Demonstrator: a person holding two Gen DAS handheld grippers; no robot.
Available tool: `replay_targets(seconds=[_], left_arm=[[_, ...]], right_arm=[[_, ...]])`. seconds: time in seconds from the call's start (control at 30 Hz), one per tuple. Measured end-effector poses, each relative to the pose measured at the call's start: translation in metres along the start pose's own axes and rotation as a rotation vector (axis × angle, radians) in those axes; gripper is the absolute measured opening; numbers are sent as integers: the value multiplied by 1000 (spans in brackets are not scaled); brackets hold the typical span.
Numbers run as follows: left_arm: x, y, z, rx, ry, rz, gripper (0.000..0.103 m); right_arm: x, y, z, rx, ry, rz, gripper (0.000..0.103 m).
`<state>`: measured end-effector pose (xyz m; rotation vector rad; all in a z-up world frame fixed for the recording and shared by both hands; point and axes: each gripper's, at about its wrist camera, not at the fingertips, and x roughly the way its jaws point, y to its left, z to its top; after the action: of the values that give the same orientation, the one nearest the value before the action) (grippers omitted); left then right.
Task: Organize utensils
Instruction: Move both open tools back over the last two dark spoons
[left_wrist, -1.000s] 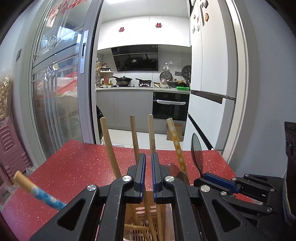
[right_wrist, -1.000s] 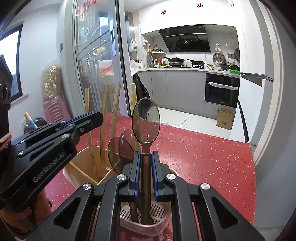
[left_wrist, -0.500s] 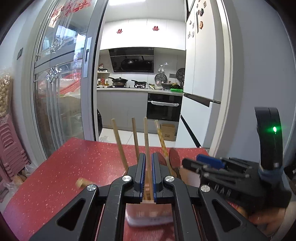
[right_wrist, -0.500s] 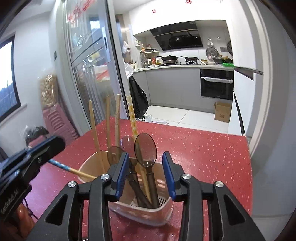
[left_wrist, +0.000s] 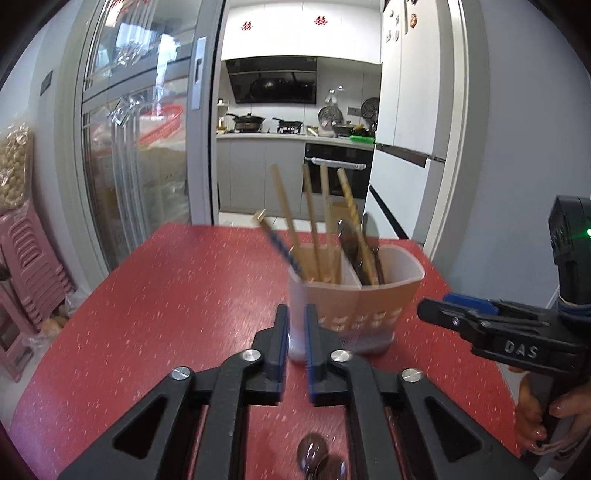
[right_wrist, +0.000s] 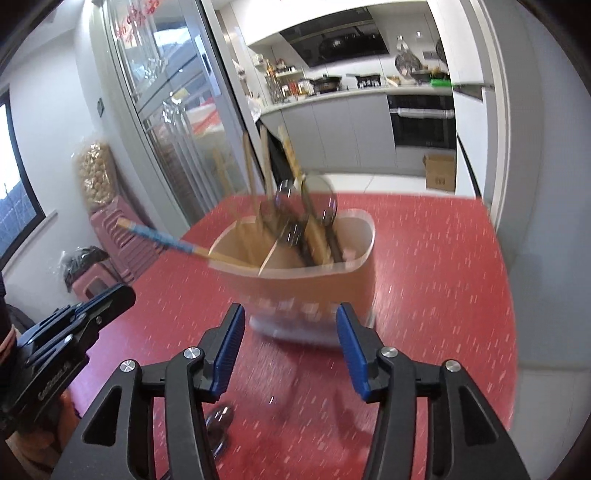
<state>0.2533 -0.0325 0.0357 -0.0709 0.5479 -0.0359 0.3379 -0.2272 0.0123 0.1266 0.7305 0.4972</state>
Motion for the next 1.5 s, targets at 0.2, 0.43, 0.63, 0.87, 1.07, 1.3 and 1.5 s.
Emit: replay_targets(seconds=[0.2, 0.43, 0.63, 0.87, 1.07, 1.3, 1.5], left_arm=[[-6, 13, -19, 6, 33, 35, 103], [11, 44, -54, -58, 216, 50, 103], [13, 68, -84, -61, 325, 94, 103], [12, 80, -104, -35, 373, 132, 103], [17, 88, -113, -22, 406, 140, 103], [13, 103, -120, -37, 412, 134, 103], [18, 112, -121, -52, 421, 138, 103]], right_arm=[[4, 4, -37, 50, 112, -19, 56], [5, 9, -64, 126, 209, -25, 71], [10, 25, -87, 144, 291, -39, 72], [21, 48, -112, 157, 417, -80, 72], [32, 69, -125, 155, 489, -129, 72], [49, 87, -134, 168, 554, -204, 58], [58, 107, -137, 135, 570, -261, 58]])
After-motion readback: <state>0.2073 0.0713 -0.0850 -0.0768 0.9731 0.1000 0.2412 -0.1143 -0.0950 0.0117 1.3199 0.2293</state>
